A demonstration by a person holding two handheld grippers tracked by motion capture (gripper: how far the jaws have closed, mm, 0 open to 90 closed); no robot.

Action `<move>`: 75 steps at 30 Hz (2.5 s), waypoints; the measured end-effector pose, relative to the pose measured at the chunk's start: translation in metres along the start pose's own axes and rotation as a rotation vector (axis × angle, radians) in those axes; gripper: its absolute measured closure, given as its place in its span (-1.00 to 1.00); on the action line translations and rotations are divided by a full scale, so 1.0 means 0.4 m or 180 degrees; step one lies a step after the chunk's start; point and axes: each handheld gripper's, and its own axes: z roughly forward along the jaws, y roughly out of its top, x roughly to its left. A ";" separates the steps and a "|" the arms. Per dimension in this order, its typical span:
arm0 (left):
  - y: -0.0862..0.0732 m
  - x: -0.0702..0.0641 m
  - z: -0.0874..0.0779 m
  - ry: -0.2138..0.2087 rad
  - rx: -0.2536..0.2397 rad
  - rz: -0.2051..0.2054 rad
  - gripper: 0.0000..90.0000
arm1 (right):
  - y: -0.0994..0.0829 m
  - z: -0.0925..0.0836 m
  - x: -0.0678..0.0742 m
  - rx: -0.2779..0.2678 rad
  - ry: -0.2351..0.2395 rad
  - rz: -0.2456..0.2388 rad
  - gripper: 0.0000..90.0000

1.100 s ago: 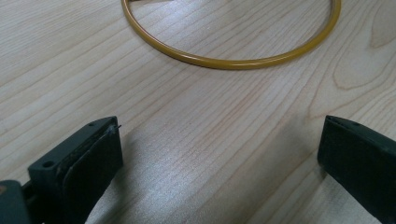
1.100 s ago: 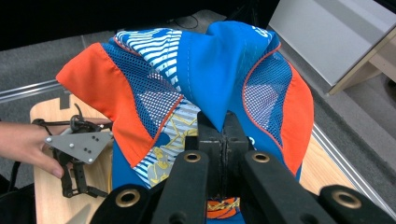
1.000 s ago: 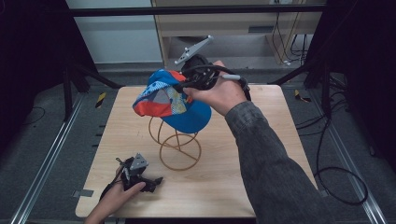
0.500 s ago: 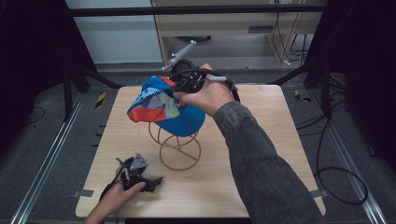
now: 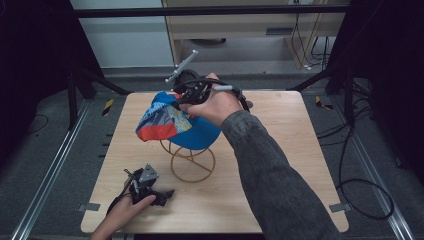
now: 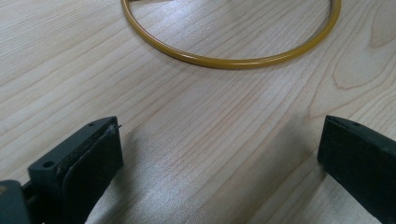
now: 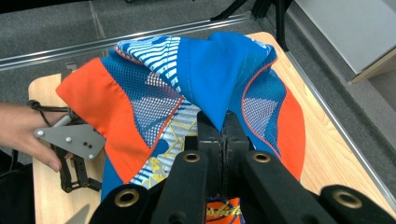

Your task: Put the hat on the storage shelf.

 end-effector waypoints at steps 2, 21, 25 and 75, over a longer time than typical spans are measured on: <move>0.000 0.000 0.000 0.0000 0.0000 0.0000 -1.00 | -0.002 0.005 0.001 0.0011 0.0016 0.0000 0.99; 0.000 0.000 0.000 -0.0003 -0.0004 0.0000 -1.00 | -0.010 0.021 0.005 0.0047 0.0065 -0.0012 0.92; 0.000 0.000 0.000 -0.0003 -0.0004 0.0000 -1.00 | -0.015 0.022 0.004 0.0054 0.0072 0.0015 0.87; -0.001 0.001 0.000 -0.0008 -0.0003 0.0008 -1.00 | -0.068 -0.056 -0.005 -0.0211 0.0088 0.0236 0.44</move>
